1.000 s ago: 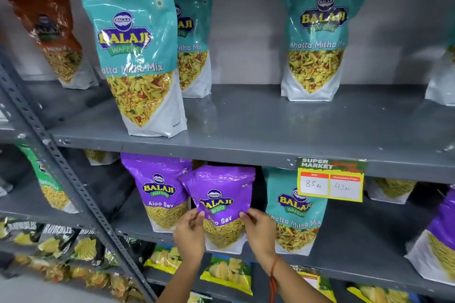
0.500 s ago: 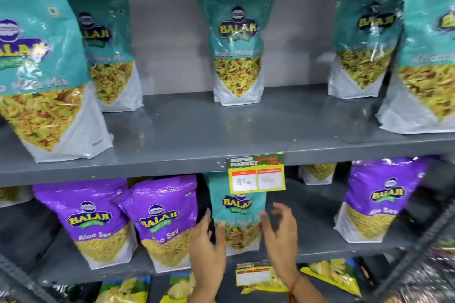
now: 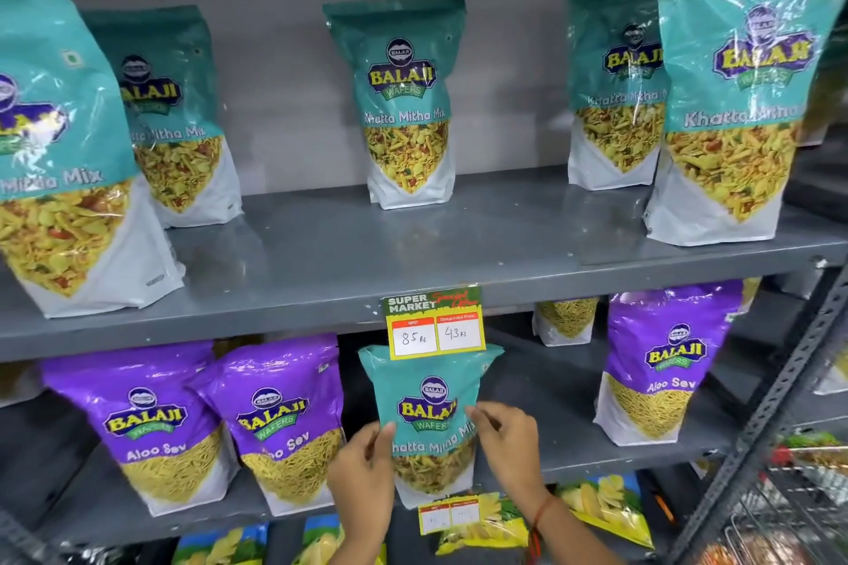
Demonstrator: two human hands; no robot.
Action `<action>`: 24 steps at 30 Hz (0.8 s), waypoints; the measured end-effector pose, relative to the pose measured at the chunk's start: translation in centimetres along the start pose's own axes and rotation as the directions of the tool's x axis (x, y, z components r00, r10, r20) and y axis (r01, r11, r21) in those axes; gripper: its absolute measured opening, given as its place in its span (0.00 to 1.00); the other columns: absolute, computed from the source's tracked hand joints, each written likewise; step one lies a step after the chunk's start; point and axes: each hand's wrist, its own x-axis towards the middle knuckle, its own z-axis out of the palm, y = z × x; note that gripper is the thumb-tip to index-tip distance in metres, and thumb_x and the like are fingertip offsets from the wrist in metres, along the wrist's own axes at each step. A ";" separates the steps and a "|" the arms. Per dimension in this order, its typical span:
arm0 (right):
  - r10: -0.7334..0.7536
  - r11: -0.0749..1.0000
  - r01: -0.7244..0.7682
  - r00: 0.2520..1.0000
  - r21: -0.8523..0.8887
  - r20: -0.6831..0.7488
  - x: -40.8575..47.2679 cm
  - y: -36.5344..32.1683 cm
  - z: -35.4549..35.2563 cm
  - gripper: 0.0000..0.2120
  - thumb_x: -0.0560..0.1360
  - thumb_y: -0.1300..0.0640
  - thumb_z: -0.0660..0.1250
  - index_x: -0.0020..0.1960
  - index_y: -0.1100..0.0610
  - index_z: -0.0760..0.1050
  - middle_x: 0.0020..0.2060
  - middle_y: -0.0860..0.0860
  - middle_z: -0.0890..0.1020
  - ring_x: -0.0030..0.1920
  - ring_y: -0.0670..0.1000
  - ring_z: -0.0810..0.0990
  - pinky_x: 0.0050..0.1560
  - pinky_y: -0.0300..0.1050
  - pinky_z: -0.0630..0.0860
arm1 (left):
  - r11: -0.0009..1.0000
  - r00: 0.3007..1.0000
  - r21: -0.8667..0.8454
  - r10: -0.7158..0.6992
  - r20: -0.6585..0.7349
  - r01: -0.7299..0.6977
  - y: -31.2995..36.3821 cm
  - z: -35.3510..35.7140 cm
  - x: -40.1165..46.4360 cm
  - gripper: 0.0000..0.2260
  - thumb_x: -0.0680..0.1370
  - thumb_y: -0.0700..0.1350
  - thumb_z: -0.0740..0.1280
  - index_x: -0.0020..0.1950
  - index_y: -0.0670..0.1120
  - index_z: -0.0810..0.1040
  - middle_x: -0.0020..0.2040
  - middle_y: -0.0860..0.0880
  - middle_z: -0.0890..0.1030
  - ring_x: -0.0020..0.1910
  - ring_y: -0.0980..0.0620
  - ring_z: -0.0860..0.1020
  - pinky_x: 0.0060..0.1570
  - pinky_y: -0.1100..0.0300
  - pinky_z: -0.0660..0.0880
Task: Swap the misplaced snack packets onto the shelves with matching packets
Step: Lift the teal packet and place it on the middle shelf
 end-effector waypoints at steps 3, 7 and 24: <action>-0.020 0.999 0.021 1.000 -0.037 0.022 -2.3 0.6 -1.8 0.20 0.74 0.41 0.65 0.39 0.58 0.79 0.29 0.54 0.82 0.27 0.44 0.74 0.33 0.47 0.74 | 1.000 0.999 -0.011 -0.023 -0.023 0.022 -0.2 -0.8 -2.4 0.14 0.71 0.60 0.68 0.38 0.51 0.84 0.24 0.54 0.78 0.28 0.58 0.76 0.28 0.70 0.66; -0.131 0.986 0.134 0.991 -0.104 0.038 -6.3 -0.4 -4.9 0.12 0.72 0.46 0.69 0.39 0.54 0.76 0.26 0.46 0.77 0.28 0.42 0.72 0.32 0.39 0.68 | 0.993 0.999 -0.115 -0.029 0.041 0.033 1.2 -3.7 -6.7 0.03 0.67 0.63 0.69 0.33 0.68 0.81 0.29 0.70 0.79 0.34 0.70 0.78 0.33 0.76 0.71; -0.457 0.802 0.546 0.821 0.241 -0.342 2.3 -28.7 -14.4 0.11 0.71 0.56 0.72 0.38 0.64 0.84 0.28 0.56 0.84 0.34 0.42 0.76 0.35 0.48 0.76 | 0.768 0.799 -0.264 0.483 -0.358 -0.583 24.9 -15.1 5.9 0.10 0.76 0.48 0.68 0.35 0.52 0.76 0.27 0.61 0.76 0.28 0.64 0.69 0.32 0.69 0.65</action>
